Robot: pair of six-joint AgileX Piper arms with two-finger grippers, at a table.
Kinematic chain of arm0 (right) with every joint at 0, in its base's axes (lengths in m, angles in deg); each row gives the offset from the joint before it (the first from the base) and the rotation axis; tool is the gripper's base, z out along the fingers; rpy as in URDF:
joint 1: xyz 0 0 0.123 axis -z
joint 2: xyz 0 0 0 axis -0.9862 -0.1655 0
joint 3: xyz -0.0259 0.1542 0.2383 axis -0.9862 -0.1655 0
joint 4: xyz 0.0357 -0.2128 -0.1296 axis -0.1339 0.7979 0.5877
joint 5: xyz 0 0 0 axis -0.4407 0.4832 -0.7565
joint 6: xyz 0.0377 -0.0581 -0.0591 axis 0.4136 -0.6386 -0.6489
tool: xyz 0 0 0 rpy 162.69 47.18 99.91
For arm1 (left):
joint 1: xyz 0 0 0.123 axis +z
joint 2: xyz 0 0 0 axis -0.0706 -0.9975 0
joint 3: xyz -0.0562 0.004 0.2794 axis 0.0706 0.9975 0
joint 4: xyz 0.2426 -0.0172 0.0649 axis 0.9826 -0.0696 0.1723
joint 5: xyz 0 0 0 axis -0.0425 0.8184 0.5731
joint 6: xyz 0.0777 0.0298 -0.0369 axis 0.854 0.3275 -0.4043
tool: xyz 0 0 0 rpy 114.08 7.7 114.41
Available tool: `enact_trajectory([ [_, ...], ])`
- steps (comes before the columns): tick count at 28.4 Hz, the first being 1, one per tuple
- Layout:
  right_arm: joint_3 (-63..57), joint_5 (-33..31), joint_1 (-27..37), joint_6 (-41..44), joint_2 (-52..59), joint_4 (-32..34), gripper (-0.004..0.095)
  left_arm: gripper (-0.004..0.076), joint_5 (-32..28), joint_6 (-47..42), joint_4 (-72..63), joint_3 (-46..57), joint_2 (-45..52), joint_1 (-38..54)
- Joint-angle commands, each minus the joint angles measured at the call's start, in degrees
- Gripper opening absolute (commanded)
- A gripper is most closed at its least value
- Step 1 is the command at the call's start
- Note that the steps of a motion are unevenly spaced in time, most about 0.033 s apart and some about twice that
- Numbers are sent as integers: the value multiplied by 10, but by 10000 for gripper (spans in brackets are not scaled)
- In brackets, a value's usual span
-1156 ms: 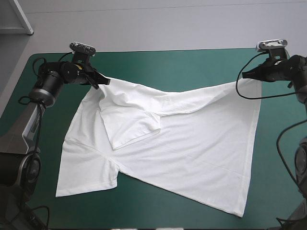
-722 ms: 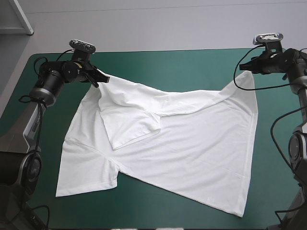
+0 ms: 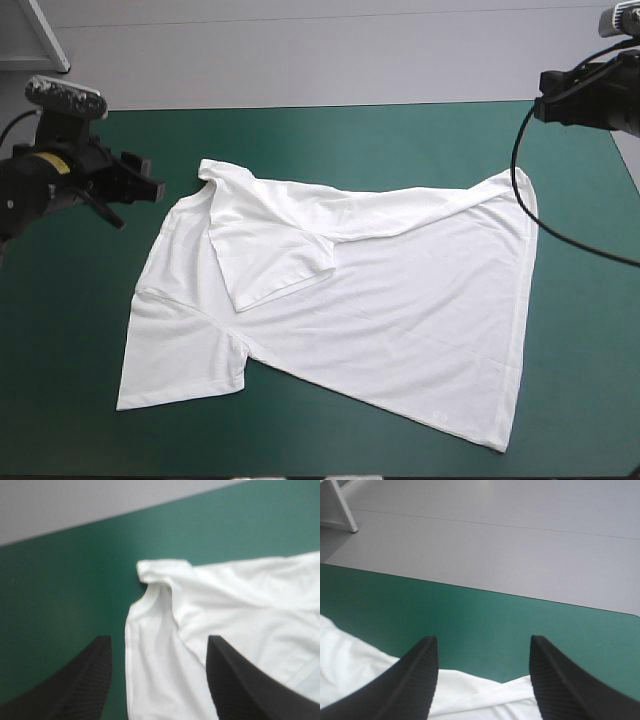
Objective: Fold the cloth
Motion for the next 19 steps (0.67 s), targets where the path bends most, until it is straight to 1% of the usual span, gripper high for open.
enact_trajectory([
  [1, 16, -53, 4, 7, 54, -33, 513, 410, -6, -73, 92, 72, 65, 0],
  [2, 15, -85, 4, 15, 64, -30, 513, 410, 1, -123, 151, 127, 94, 0],
  [4, 15, -114, 4, 17, 73, -27, 508, 411, 14, -150, 182, 187, 121, 0],
  [6, 7, -114, 4, 24, 82, -27, 509, 411, 17, -171, 173, 235, 142, 0],
  [9, -3, -114, 4, 25, 92, -35, 509, 411, 13, -178, 128, 313, 167, 0],
  [12, -9, -114, 4, 26, 93, -39, 509, 410, -8, -199, 98, 382, 176, 0],
  [13, -15, -114, 4, 26, 93, -44, 509, 410, -23, -212, 96, 405, 176, 0],
  [16, -33, -113, 4, 21, 93, -67, 509, 410, -66, -247, 99, 444, 169, 0],
  [19, -49, -113, 4, 7, 93, -92, 509, 410, -104, -270, 104, 453, 141, 0],
])
